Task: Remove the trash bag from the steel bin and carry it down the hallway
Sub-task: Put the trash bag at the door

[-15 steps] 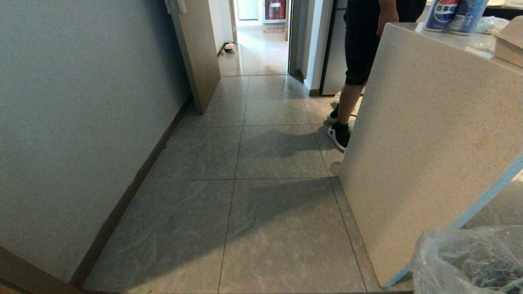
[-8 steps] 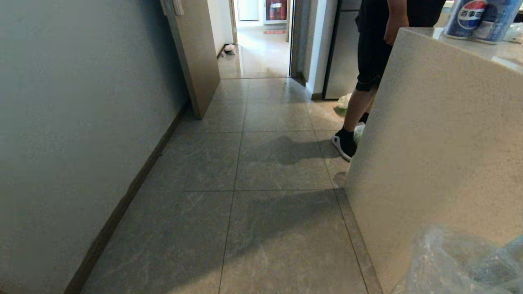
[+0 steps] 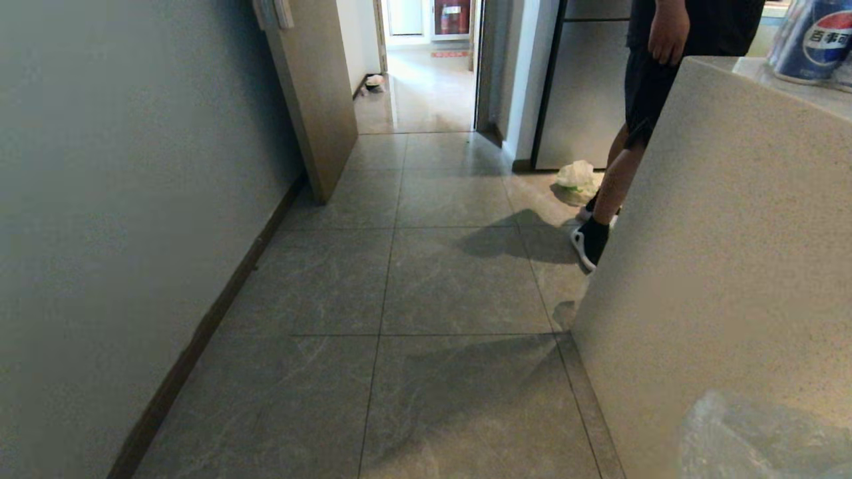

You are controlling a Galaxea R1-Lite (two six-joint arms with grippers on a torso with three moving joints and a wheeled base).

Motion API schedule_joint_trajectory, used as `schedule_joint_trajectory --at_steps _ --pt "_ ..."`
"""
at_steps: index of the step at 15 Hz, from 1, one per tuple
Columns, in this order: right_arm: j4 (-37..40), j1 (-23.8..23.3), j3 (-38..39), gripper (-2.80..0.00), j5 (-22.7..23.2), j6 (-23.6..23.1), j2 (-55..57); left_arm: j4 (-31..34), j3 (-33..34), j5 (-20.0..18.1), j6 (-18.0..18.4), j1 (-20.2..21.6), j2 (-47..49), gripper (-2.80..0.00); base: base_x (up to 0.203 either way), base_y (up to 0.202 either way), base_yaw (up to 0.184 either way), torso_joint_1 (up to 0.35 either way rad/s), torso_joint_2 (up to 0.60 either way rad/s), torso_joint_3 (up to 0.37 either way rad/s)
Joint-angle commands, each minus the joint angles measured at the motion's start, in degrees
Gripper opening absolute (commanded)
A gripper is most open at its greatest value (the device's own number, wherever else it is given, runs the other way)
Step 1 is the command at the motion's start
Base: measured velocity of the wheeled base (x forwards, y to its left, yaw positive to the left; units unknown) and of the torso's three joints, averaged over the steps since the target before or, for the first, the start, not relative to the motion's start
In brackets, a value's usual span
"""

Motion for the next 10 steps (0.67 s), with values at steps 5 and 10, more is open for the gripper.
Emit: schedule_joint_trajectory --at_steps 5,10 --pt "-0.01 0.00 0.09 -2.80 0.02 -0.04 0.00 0.04 0.00 0.01 -0.02 0.01 0.00 -2.80 0.190 0.000 0.001 0.001 0.00 0.000" --pt "-0.01 0.00 0.09 -2.80 0.02 -0.01 0.09 -0.05 0.00 0.01 -0.02 0.01 0.00 -2.80 0.192 0.000 0.001 0.004 0.00 0.004"
